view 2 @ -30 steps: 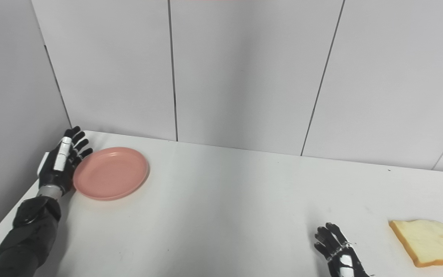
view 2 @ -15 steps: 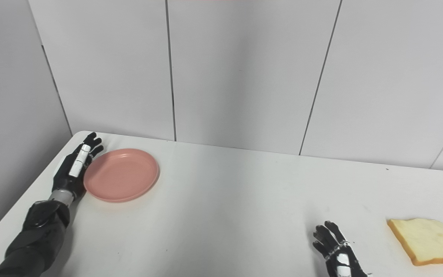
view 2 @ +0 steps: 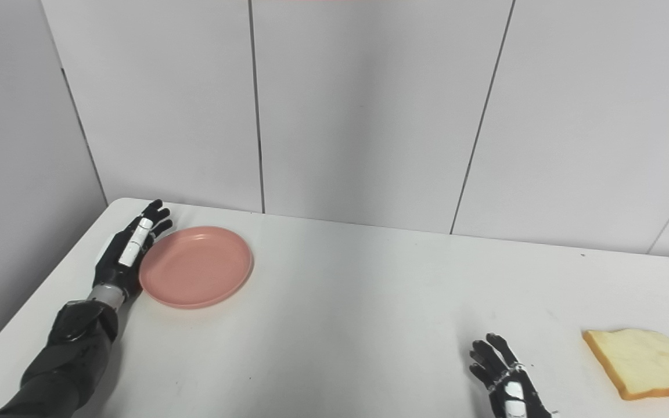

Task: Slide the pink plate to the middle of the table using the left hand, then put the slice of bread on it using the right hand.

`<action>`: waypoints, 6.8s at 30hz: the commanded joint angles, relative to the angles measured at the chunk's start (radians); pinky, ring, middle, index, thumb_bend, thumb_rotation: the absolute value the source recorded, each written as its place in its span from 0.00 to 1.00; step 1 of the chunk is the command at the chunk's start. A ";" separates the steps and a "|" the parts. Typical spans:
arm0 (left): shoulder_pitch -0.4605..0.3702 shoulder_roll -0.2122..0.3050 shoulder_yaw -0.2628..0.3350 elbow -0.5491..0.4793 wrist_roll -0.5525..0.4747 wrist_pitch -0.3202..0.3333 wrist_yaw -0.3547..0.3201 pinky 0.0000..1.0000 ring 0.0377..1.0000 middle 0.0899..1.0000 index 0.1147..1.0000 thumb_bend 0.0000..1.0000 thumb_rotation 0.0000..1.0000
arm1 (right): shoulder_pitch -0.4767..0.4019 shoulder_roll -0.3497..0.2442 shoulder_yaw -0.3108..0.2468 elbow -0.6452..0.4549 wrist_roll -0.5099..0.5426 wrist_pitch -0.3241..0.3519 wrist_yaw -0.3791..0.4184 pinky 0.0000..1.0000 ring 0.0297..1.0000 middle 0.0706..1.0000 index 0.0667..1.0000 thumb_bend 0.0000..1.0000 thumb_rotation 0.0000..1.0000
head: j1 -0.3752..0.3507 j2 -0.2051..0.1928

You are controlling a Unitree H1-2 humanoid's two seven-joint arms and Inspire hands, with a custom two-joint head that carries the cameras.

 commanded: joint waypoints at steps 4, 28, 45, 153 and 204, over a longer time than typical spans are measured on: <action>-0.026 -0.032 -0.022 -0.063 0.014 0.040 -0.002 0.81 0.90 0.90 0.85 0.91 0.69 | 0.072 0.053 0.035 0.047 0.003 0.004 -0.002 0.84 0.81 0.77 0.80 0.70 0.86 | -0.004 0.003; 0.043 -0.175 -0.092 -0.161 0.036 0.111 -0.016 0.78 0.89 0.90 0.86 0.89 0.70 | 0.078 0.057 0.060 0.033 -0.011 0.004 -0.015 0.82 0.80 0.76 0.79 0.70 0.87 | -0.048 0.023; 0.054 -0.290 -0.137 -0.171 0.069 0.105 0.012 0.76 0.88 0.89 0.83 0.86 0.69 | 0.073 0.071 0.085 0.036 -0.021 0.004 -0.033 0.81 0.78 0.73 0.79 0.70 0.87 | -0.125 0.045; 0.087 -0.303 -0.189 -0.251 0.113 0.190 -0.009 0.78 0.89 0.88 0.85 0.80 0.73 | -0.395 -1.040 -0.042 0.260 -0.534 -0.012 0.226 0.80 0.90 0.92 0.93 1.00 0.31 | -0.433 0.032; 0.119 -0.308 -0.177 -0.274 0.086 0.214 -0.015 0.80 0.90 0.90 0.86 0.81 0.70 | -0.806 -1.047 0.351 0.423 -0.965 0.192 0.752 0.99 0.98 0.97 0.88 1.00 0.14 | -0.412 0.036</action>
